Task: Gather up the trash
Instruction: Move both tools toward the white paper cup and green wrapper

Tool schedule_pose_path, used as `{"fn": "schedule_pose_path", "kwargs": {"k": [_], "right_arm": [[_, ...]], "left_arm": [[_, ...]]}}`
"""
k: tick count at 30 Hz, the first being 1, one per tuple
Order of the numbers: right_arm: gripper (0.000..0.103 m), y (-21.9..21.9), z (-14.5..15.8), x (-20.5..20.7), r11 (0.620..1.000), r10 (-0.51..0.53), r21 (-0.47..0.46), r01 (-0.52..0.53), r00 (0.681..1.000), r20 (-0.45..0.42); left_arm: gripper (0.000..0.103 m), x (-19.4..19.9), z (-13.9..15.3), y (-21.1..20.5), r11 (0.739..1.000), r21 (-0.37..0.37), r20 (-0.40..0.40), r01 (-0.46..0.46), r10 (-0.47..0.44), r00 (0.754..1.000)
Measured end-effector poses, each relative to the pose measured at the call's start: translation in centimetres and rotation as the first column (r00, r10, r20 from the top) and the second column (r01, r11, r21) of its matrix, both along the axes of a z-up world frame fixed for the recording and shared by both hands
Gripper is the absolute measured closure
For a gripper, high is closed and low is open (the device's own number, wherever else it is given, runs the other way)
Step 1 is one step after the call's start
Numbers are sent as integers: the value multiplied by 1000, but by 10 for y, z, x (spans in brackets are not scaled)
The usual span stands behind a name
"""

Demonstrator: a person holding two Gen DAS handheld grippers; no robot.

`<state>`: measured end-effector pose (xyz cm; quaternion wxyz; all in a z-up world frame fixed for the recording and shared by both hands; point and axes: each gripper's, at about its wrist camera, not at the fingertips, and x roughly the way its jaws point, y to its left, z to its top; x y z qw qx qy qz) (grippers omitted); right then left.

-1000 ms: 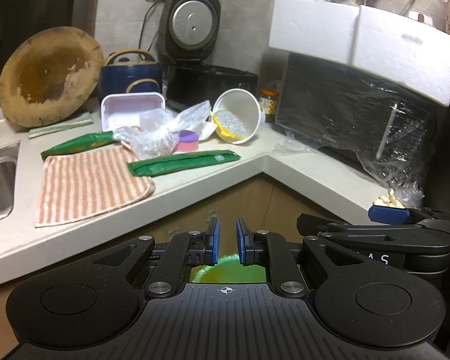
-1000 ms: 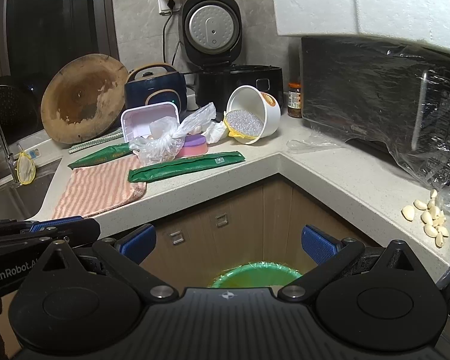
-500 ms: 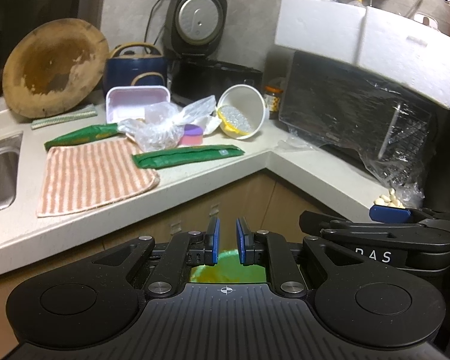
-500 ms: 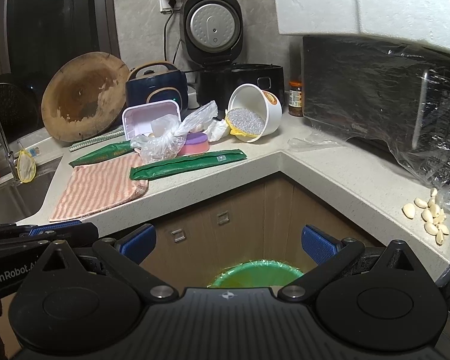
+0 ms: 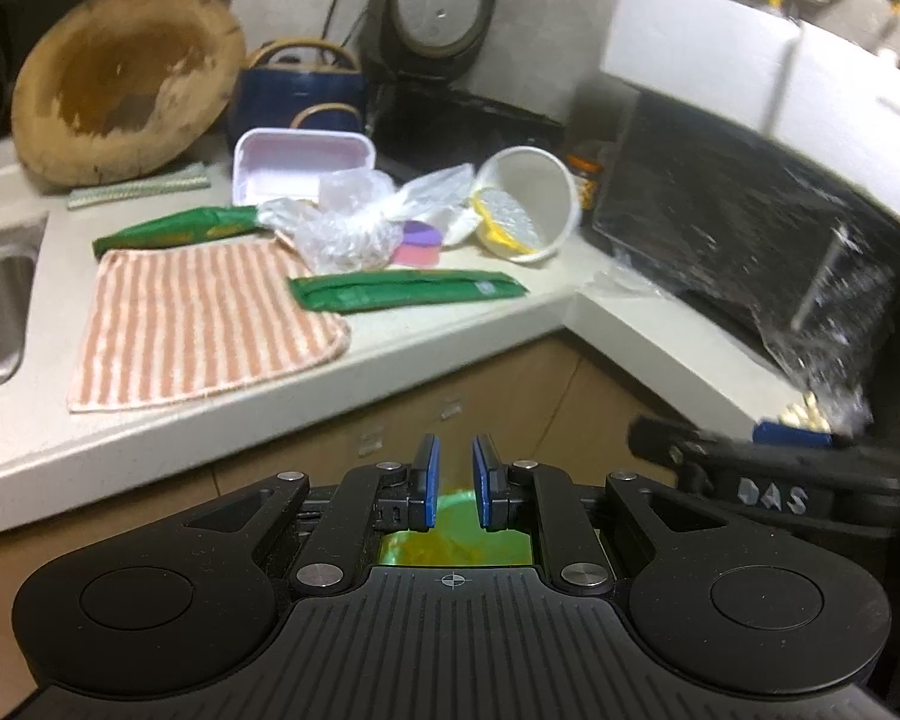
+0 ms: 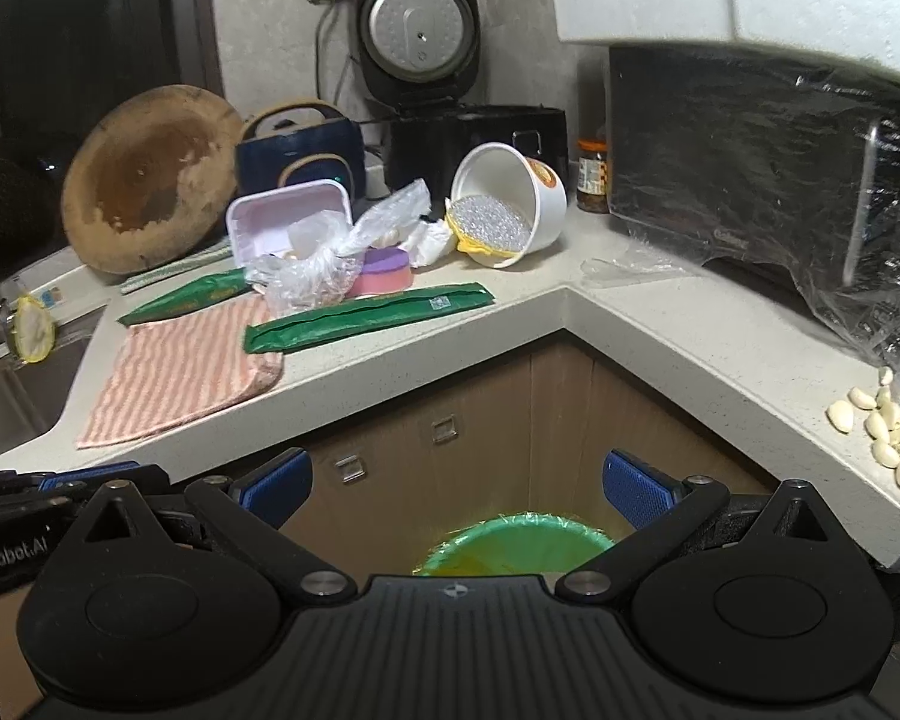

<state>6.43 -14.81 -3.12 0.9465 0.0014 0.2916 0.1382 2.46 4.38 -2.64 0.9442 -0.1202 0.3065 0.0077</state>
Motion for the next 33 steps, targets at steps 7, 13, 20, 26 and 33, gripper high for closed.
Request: {"fn": "schedule_pose_path", "kwargs": {"k": [7, 13, 20, 26, 33], "right_arm": [[0, 33, -6, 67, 998, -60, 10, 60, 998, -25], [0, 82, -7, 140, 995, -92, 23, 93, 994, -59], [0, 132, -26, 201, 992, -43, 106, 70, 969, -245], [0, 162, -31, 222, 998, -50, 13, 54, 977, -207], [0, 162, -35, 267, 998, -60, 15, 63, 984, -169]], "left_arm": [[88, 90, -16, 76, 986, -162, 37, 34, -28, 999], [88, 164, -25, 145, 966, -257, 43, 43, -33, 999], [88, 216, -48, 202, 959, -271, 21, 87, -85, 996], [88, 241, -65, 224, 940, -339, -29, 47, -60, 998], [88, 262, -67, 216, 941, -335, -61, 54, -79, 995]]}}
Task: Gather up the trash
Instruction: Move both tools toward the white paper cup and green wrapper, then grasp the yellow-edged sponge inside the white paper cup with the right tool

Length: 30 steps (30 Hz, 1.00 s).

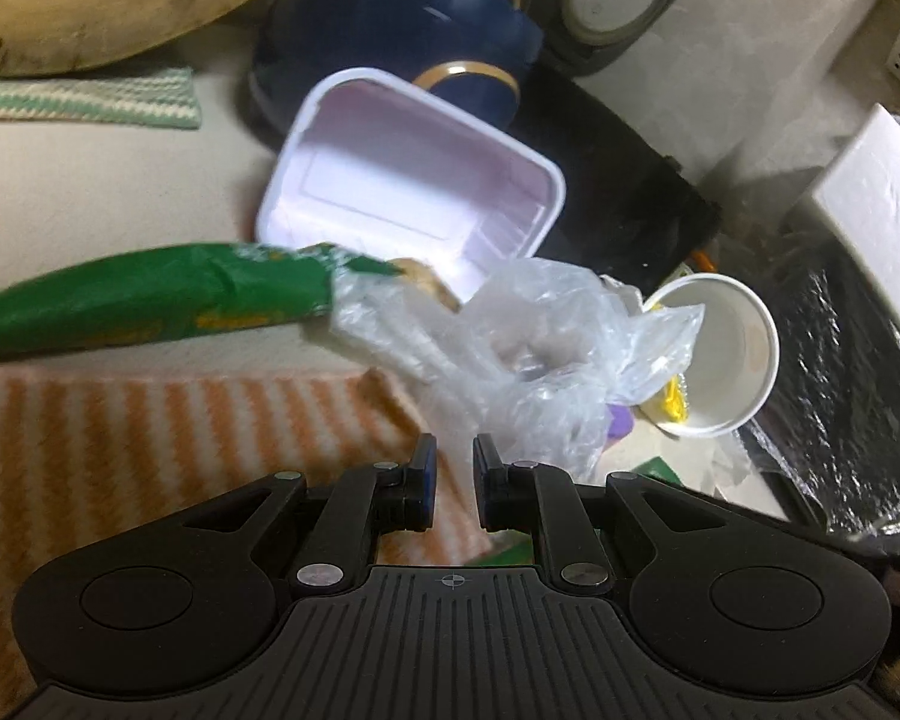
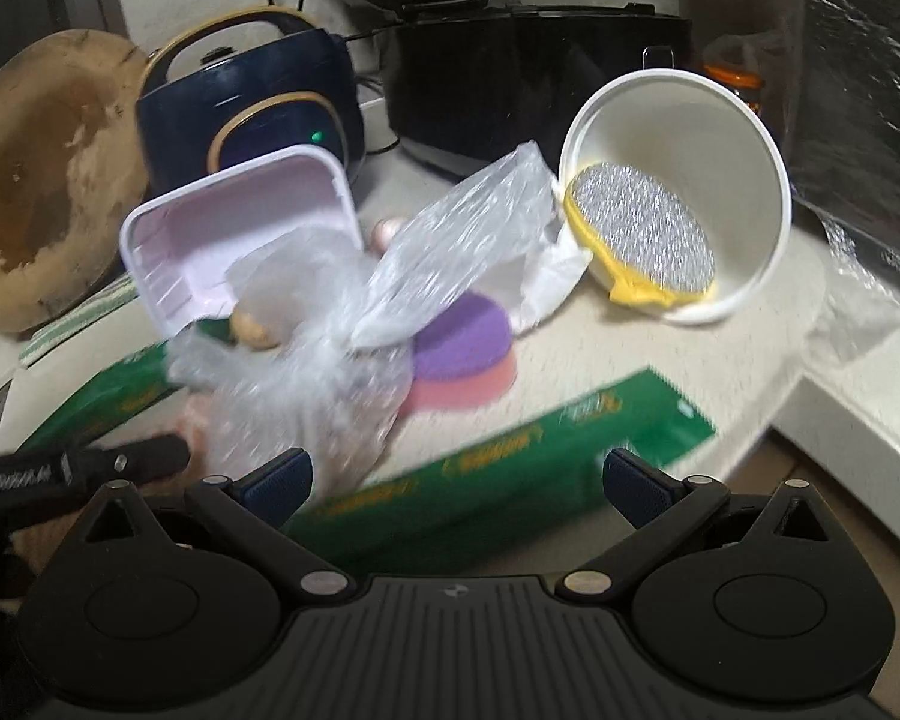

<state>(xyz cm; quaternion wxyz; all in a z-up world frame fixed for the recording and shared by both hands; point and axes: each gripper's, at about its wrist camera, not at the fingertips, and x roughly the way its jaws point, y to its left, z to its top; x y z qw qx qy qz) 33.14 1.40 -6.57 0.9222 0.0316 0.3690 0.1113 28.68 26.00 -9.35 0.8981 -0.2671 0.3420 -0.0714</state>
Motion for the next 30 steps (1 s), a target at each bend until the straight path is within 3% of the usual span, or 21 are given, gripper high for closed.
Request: {"fn": "schedule_pose_path", "kwargs": {"k": [8, 18, 30], "right_arm": [[0, -28, -12, 38, 998, 44, 47, -43, 999, -17], [0, -52, -23, 54, 983, 120, 146, -110, 991, -63], [0, -55, -27, 49, 982, 125, 145, -119, 992, -32]], "left_arm": [[88, 16, 30, -30, 998, 34, 29, -52, 51, 998], [88, 49, 40, -85, 993, 114, 11, 27, -28, 1000], [88, 54, 43, -79, 991, 133, 13, -25, 23, 1000]]}}
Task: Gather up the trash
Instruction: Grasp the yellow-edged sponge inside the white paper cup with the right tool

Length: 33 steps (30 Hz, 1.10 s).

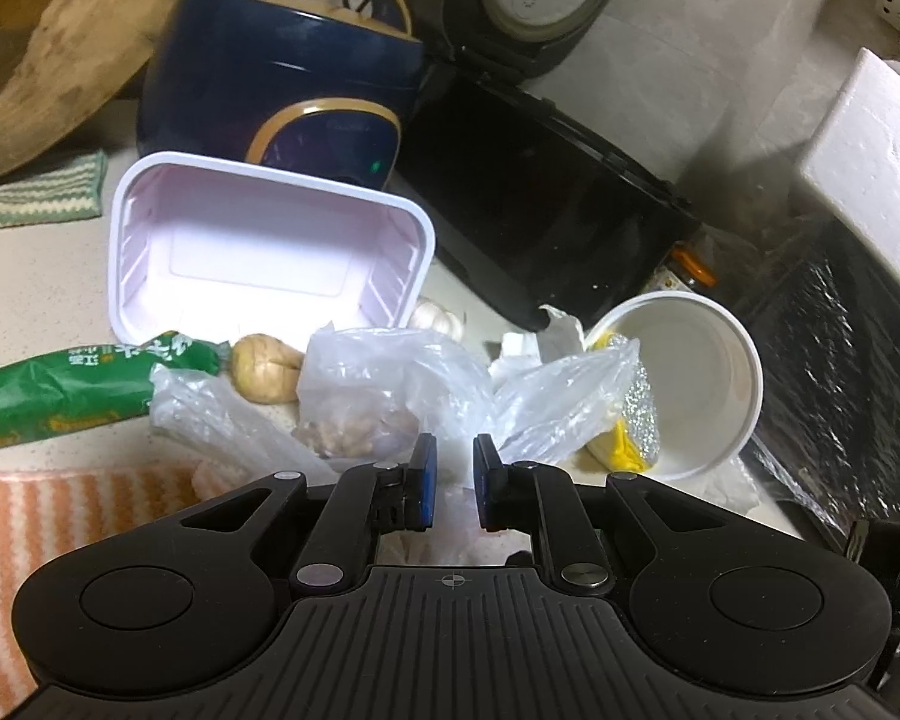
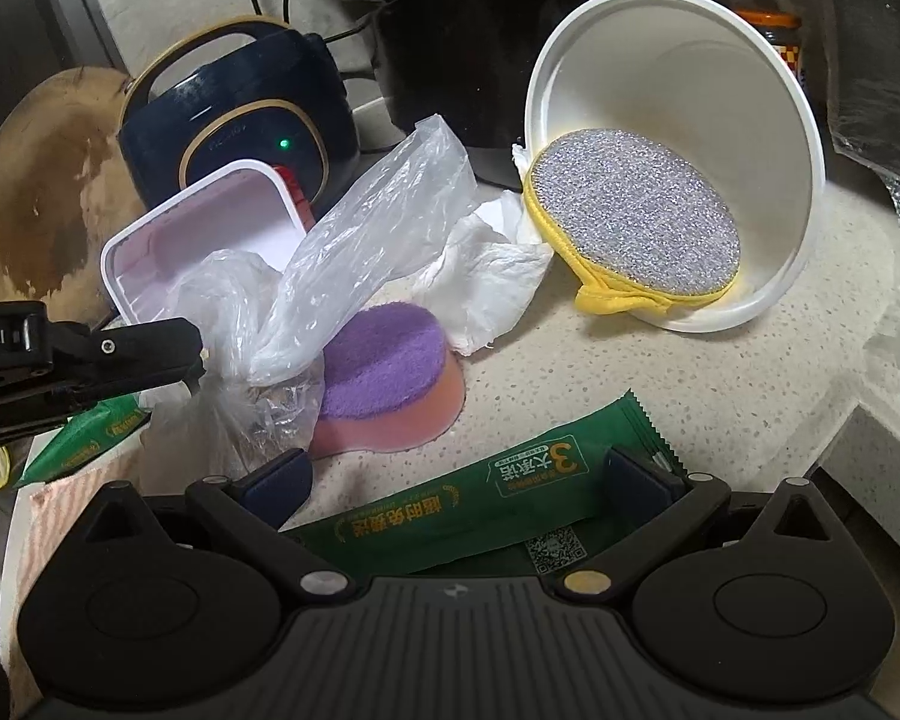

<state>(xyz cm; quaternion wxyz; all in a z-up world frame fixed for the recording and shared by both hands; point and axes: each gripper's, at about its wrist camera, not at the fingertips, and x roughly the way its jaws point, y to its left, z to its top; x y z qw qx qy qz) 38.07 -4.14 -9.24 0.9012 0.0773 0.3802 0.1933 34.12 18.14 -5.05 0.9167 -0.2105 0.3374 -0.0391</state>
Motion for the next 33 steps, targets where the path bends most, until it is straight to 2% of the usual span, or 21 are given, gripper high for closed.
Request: {"fn": "schedule_pose_path", "kwargs": {"k": [6, 10, 12, 13, 18, 23, 26, 30, 32, 33], "right_arm": [[0, 11, -2, -3, 997, 46, -66, -44, 998, 36], [2, 8, 4, 0, 995, 73, -72, -72, 997, 10], [3, 3, 13, -4, 996, 44, -77, -40, 998, 42], [3, 0, 19, -11, 996, 23, -90, -15, 996, 89], [3, -12, 37, -36, 972, -79, -195, 132, 963, 259], [3, -33, 51, -35, 942, -144, -242, 234, 930, 339], [3, -47, 57, -17, 926, -213, -231, 299, 918, 336], [17, -49, 58, 12, 913, -230, -250, 324, 912, 340], [34, -50, 56, 29, 911, -240, -252, 326, 917, 319], [53, -53, 55, 35, 914, -244, -247, 321, 923, 298]], "left_arm": [[88, -2, 0, -1, 999, -33, 19, 22, -21, 1000], [88, -7, 4, 1, 998, -47, 58, 47, -44, 997], [88, -10, 5, 2, 997, -40, 69, 61, -58, 996], [88, -10, 5, 2, 997, -36, 70, 68, -66, 995], [88, -5, -4, -4, 993, -37, 52, 113, -112, 992], [88, -11, -10, -10, 986, -36, 42, 163, -161, 986], [88, -12, -13, -8, 983, -46, 16, 179, -179, 984], [88, 8, -5, -12, 957, -185, 10, 225, -227, 974], [88, 19, 1, -21, 947, -227, 17, 230, -232, 973], [88, 24, 3, -28, 944, -230, 21, 238, -240, 971]]}}
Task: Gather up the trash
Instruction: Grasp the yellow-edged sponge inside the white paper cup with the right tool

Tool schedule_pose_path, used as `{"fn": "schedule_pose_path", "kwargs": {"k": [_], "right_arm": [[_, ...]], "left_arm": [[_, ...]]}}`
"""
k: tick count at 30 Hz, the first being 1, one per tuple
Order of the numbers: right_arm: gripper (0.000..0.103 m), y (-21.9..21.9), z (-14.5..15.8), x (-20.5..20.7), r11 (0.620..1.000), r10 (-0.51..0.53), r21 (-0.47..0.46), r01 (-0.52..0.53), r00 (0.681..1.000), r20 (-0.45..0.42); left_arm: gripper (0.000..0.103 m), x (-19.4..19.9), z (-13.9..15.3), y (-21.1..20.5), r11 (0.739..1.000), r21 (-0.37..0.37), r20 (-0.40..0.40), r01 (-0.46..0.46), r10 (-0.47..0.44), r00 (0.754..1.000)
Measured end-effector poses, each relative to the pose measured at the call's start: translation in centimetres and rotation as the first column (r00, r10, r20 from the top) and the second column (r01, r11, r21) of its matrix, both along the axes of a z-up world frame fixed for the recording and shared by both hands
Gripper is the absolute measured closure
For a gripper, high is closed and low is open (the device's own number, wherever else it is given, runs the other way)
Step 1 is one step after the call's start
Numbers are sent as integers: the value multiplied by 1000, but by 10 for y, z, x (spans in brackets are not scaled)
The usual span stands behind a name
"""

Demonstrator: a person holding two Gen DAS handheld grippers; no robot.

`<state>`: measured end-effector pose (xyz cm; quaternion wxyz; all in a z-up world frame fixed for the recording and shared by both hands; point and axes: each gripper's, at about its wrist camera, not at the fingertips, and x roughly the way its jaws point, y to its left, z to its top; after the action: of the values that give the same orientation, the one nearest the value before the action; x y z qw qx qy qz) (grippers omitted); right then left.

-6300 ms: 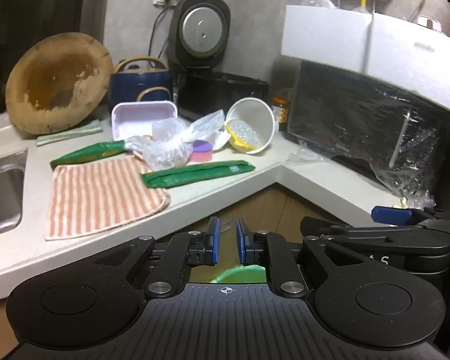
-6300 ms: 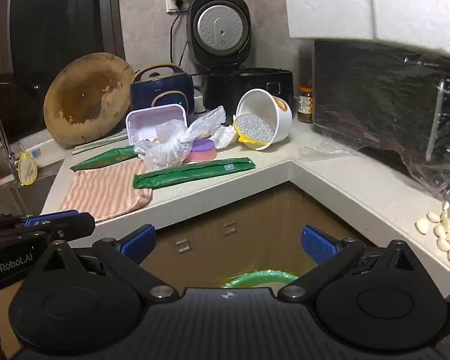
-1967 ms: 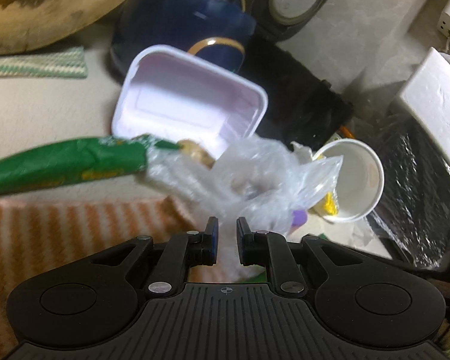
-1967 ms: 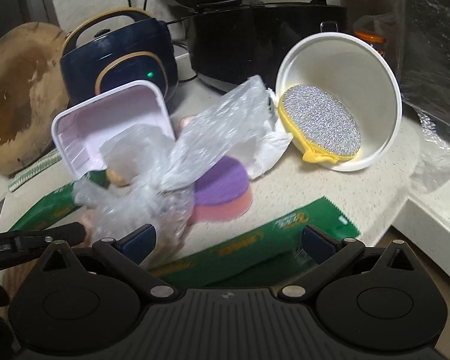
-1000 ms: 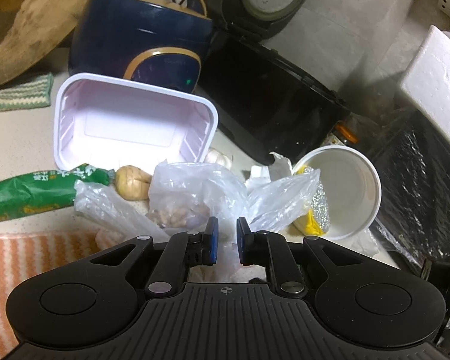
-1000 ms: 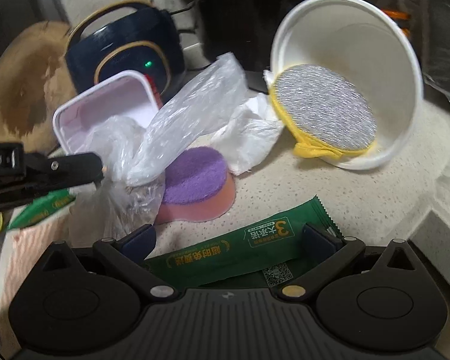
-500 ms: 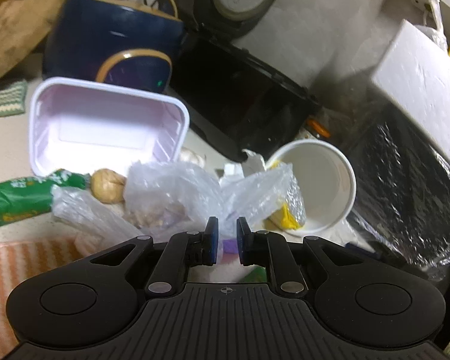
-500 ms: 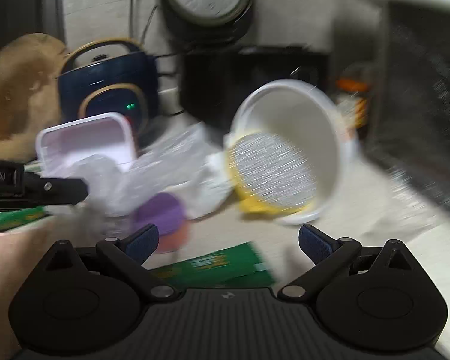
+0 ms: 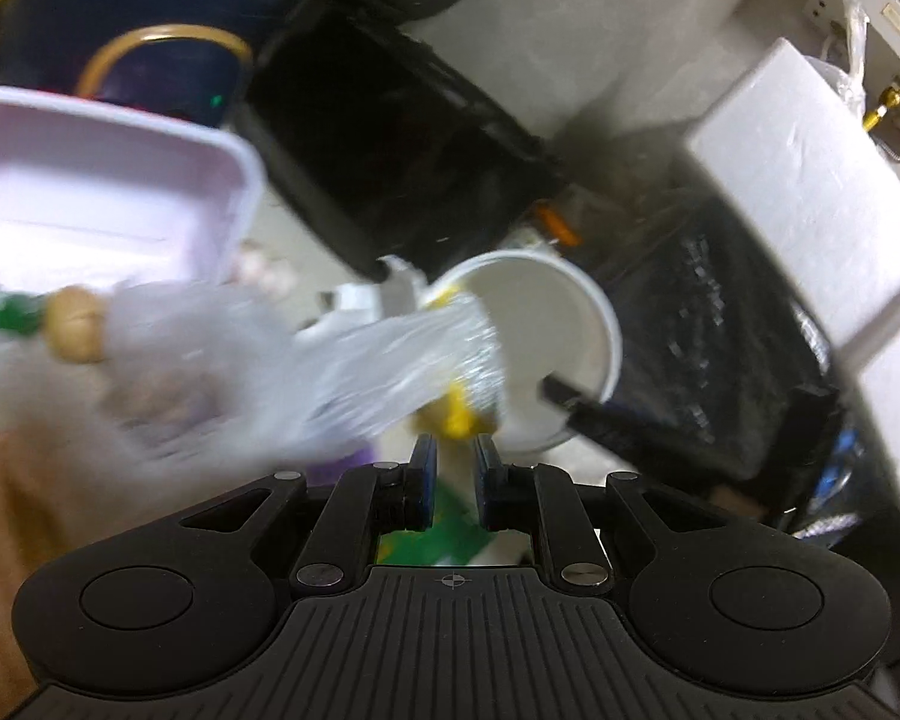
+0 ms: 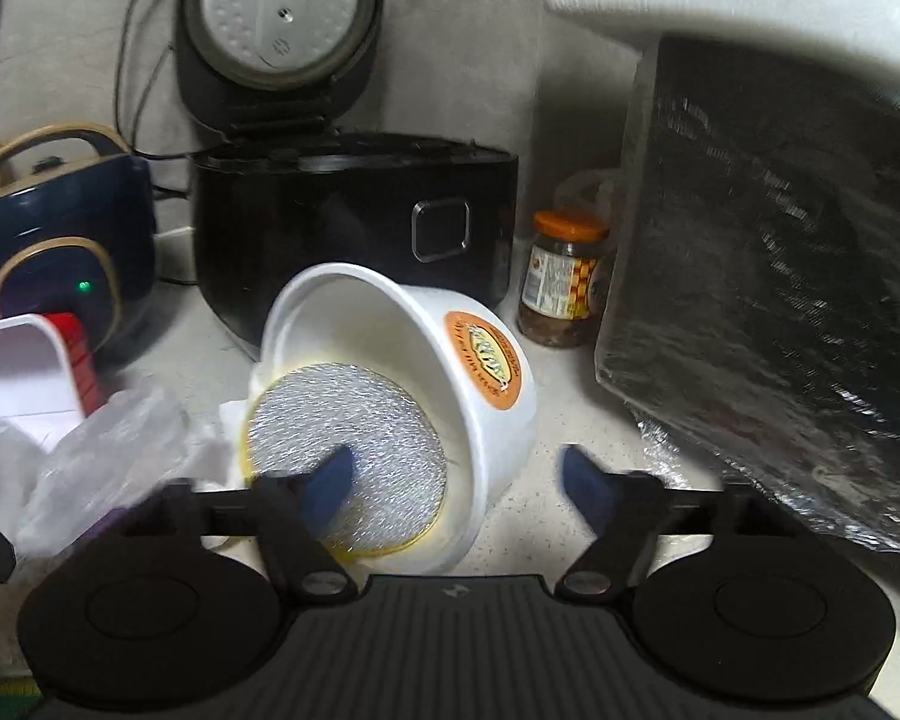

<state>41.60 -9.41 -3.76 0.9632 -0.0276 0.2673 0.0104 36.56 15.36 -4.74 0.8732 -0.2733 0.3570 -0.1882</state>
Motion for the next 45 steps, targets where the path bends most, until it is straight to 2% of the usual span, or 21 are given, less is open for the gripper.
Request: {"fn": "schedule_pose_path", "kwargs": {"k": [1, 4, 7, 12, 15, 18, 23, 26, 27, 29, 30, 33, 35, 37, 42, 45], "right_arm": [[69, -3, -2, 5, 1000, 2, 17, -1, 1000, -24], [92, -19, -6, 10, 997, -23, 70, 28, 997, -71], [94, -35, -8, 2, 995, -51, 77, 56, 997, -59], [94, -63, -10, 0, 989, -112, 89, 116, 992, -58], [94, -71, -10, -2, 988, -122, 92, 126, 991, -51], [94, -73, -8, -8, 990, -92, 102, 96, 995, -38], [94, -69, -10, -15, 996, -52, 66, 54, 998, -21], [94, -71, -14, -17, 995, -63, 76, 66, 997, -38], [93, -71, -15, -17, 994, -65, 85, 69, 997, -49], [85, -69, -18, -22, 994, -63, 90, 67, 997, -54], [77, -66, -19, -27, 995, -60, 75, 64, 997, -45], [61, -46, -21, -49, 999, -40, -16, 40, 999, 27], [55, -28, -24, -63, 997, 11, -72, -6, 997, 72], [45, -11, -26, -68, 991, 81, -114, -70, 993, 88], [42, 31, -37, -52, 953, 218, -225, -204, 975, 41], [42, 48, -46, -33, 922, 218, -331, -199, 976, 21]], "left_arm": [[88, 5, 2, -7, 1000, 10, 4, 13, -13, 1000], [88, 12, 8, -30, 995, 83, 46, 57, -61, 997], [88, 19, 12, -49, 983, 167, 90, 80, -96, 991], [88, 46, 9, -78, 962, 256, 101, 92, -121, 987], [88, 60, 3, -94, 955, 276, 79, 113, -140, 987], [88, 68, 0, -104, 947, 300, 95, 116, -151, 984], [87, 73, 4, -110, 915, 403, 175, 28, -107, 979], [87, 81, 2, -107, 921, 387, 158, 42, -111, 981], [87, 83, 1, -106, 924, 378, 150, 51, -116, 982], [87, 84, -2, -103, 936, 343, 127, 75, -125, 984], [87, 85, -4, -102, 942, 325, 117, 81, -125, 985], [87, 82, -9, -95, 955, 283, 83, 86, -114, 990], [87, 77, -10, -86, 965, 253, 67, 73, -93, 993], [87, 65, -8, -74, 973, 226, 75, 51, -69, 995], [87, 30, -10, -46, 957, 288, 68, 45, -68, 995], [87, 6, -12, -25, 957, 289, 54, 34, -52, 997]]}}
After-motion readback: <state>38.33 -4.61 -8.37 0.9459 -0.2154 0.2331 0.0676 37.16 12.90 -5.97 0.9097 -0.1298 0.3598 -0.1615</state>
